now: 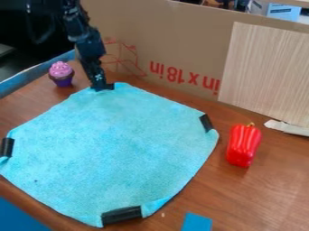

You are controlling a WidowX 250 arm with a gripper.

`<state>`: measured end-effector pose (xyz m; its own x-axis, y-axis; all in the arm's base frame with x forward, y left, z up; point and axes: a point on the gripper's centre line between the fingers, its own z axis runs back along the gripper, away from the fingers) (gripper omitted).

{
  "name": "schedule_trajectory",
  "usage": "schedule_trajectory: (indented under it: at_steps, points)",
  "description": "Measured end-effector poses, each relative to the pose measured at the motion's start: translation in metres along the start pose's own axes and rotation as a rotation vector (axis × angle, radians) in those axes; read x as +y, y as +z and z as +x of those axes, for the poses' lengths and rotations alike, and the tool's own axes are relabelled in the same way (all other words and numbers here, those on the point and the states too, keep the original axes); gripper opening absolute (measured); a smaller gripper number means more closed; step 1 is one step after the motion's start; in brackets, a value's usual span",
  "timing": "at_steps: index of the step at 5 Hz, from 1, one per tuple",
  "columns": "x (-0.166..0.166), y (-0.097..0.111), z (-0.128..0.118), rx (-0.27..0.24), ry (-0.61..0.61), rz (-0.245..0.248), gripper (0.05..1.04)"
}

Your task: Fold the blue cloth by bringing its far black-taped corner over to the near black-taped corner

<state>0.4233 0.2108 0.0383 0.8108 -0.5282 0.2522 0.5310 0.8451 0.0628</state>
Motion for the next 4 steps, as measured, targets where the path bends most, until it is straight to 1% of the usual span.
schedule_trajectory:
  at_steps: [1,2,3,4]
  points:
    - [0.001,-0.011,-0.005,0.025,-0.006,0.017,0.671]
    - [0.000,-0.011,-0.002,0.002,-0.006,0.006,0.388]
    - [-0.001,-0.010,-0.006,-0.024,0.007,-0.022,0.193]
    - [-0.016,-0.004,-0.011,-0.052,-0.001,-0.060,0.085]
